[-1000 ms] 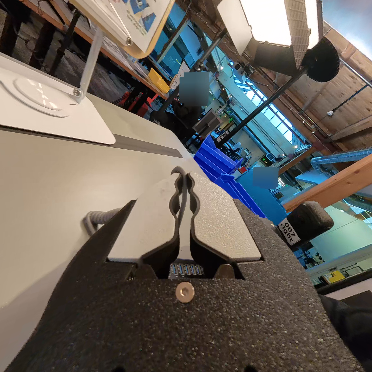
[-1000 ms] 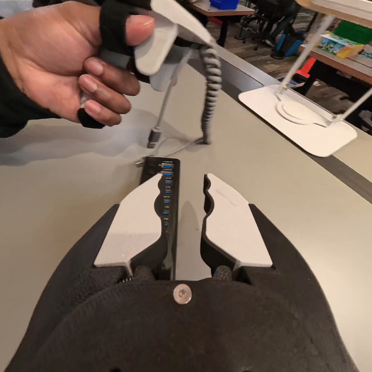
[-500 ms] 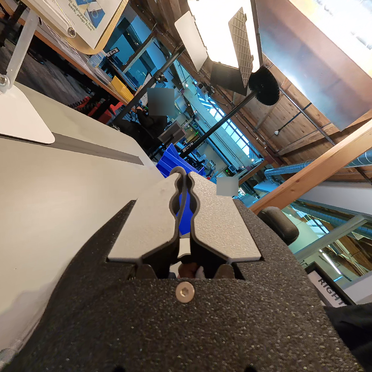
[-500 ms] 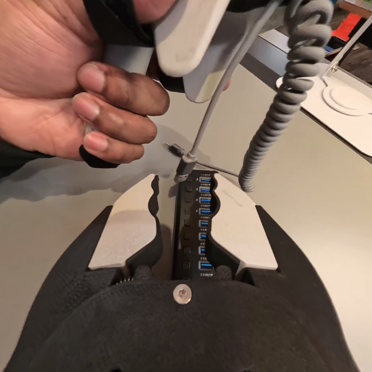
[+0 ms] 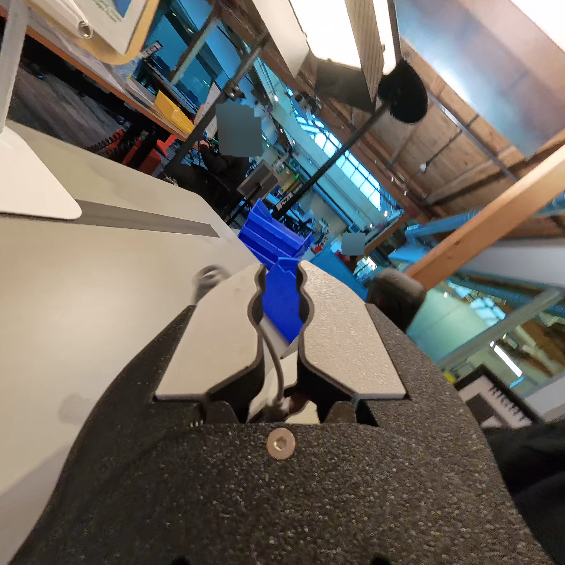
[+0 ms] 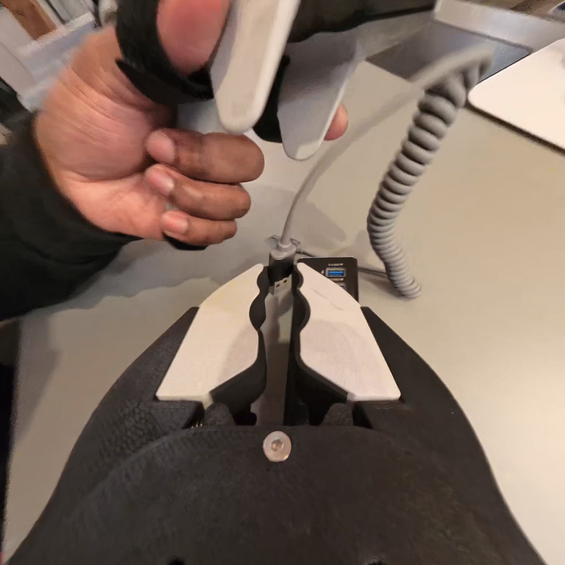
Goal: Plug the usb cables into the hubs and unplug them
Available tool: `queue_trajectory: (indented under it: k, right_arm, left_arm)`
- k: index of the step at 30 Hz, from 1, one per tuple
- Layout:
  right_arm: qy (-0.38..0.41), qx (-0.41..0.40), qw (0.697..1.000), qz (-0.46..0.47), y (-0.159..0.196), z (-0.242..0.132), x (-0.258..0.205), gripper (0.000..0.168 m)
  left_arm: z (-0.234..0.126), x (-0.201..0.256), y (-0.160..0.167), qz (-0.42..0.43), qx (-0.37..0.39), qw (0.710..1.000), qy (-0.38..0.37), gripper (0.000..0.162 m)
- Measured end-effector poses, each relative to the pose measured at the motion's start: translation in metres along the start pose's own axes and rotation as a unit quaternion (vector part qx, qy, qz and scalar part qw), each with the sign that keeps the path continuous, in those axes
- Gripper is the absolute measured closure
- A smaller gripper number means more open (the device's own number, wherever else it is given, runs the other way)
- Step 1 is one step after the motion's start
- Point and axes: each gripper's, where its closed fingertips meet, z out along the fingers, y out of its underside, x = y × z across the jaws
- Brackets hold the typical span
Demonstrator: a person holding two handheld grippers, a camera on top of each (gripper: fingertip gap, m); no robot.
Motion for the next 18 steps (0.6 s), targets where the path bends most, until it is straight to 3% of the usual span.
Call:
queue_trajectory:
  k: [3, 5, 8, 10, 13, 15, 18]
  right_arm:
    - [-0.061, 0.025, 0.995, 0.072, -0.005, -0.01, 0.0, 0.156]
    - [-0.103, 0.042, 0.986, 0.12, -0.008, -0.016, 0.0, 0.156]
    - [-0.156, 0.068, 0.969, 0.181, -0.014, -0.023, 0.0, 0.157]
    - [-0.164, 0.077, 0.964, 0.196, -0.014, -0.025, 0.003, 0.157]
    - [-0.143, 0.075, 0.969, 0.187, -0.011, -0.026, 0.01, 0.158]
    - [-0.123, 0.069, 0.978, 0.152, -0.01, -0.027, 0.012, 0.158]
    - [-0.09, 0.049, 0.99, 0.095, -0.006, -0.027, 0.012, 0.159]
  left_arm:
    - [-0.007, -0.004, -0.001, 0.082, -0.033, 0.996, 0.01, 0.129]
    - [-0.013, -0.009, 0.006, 0.139, -0.059, 0.988, 0.017, 0.13]
    - [-0.018, -0.012, 0.029, 0.11, -0.136, 0.984, 0.044, 0.13]
    - [-0.02, -0.012, 0.03, 0.104, -0.135, 0.984, 0.048, 0.13]
    - [-0.022, -0.012, 0.025, 0.171, -0.132, 0.976, 0.029, 0.13]
    - [-0.025, -0.008, 0.025, 0.263, -0.149, 0.953, 0.01, 0.129]
    - [-0.03, 0.008, 0.036, 0.415, -0.197, 0.888, 0.008, 0.125]
